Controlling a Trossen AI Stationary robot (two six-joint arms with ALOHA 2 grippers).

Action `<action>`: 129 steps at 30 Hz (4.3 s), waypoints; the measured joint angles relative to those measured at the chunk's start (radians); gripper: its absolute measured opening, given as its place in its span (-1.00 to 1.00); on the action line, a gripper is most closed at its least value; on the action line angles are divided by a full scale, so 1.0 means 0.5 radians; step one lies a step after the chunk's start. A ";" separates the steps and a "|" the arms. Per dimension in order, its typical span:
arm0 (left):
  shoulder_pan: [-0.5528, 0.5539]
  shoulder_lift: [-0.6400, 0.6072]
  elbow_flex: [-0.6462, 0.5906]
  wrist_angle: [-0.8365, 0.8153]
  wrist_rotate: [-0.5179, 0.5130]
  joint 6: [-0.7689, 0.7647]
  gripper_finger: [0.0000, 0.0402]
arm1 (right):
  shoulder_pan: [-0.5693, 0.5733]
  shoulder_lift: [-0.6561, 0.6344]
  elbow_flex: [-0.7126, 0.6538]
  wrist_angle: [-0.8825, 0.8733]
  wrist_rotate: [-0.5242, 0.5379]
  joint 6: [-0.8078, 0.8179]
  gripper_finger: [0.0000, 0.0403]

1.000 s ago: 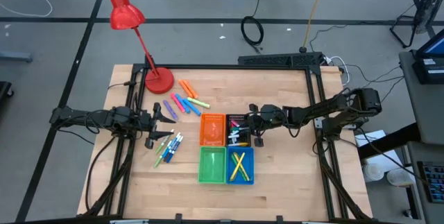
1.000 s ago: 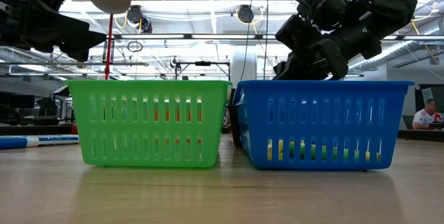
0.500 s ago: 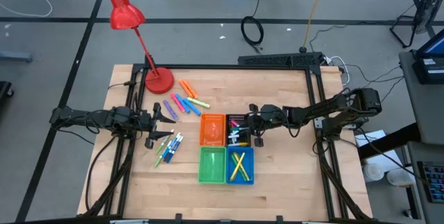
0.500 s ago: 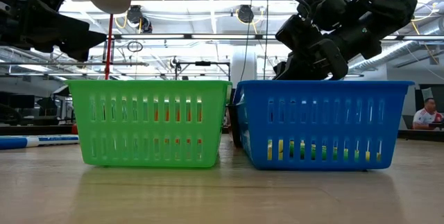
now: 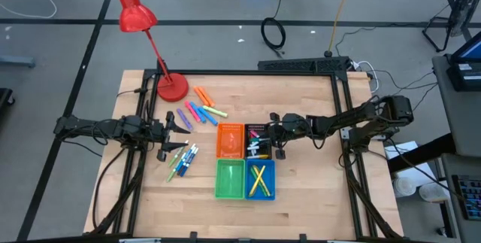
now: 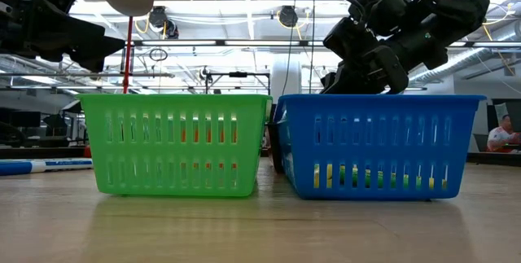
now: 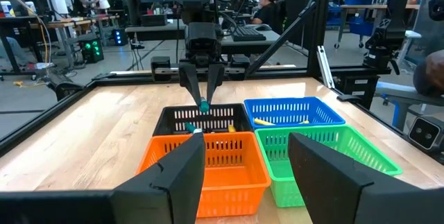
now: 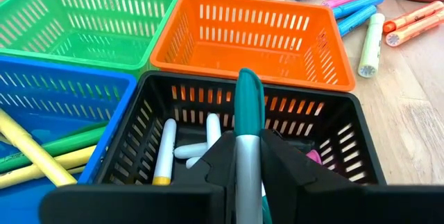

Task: Pick & Place Markers
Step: Put the green highlighter pen into the black basket, then put the left green marker pen into the green basket

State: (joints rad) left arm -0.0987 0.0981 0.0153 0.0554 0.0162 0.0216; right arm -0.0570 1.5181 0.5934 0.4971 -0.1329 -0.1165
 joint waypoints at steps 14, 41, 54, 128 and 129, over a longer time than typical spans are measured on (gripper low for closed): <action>0.000 0.000 0.000 0.000 0.000 0.000 0.05 | 0.000 -0.001 0.000 0.018 0.001 -0.013 -0.48; 0.000 0.000 -0.001 0.000 0.000 0.000 0.05 | -0.060 -0.580 -0.004 -0.561 0.465 -0.129 -0.26; 0.000 -0.001 0.000 0.000 0.001 0.000 0.05 | -0.336 -1.302 -0.524 -0.431 0.745 -0.070 -0.32; 0.000 0.000 0.000 0.000 0.000 0.000 0.05 | -0.060 -2.890 -1.051 -0.701 0.317 0.263 -0.96; 0.000 0.000 0.000 0.000 0.000 0.000 0.05 | -0.060 -2.890 -1.051 -0.701 0.317 0.263 -0.96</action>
State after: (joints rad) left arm -0.0989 0.0979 0.0151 0.0555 0.0162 0.0216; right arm -0.0872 0.0731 0.0677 0.1467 0.0254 0.0151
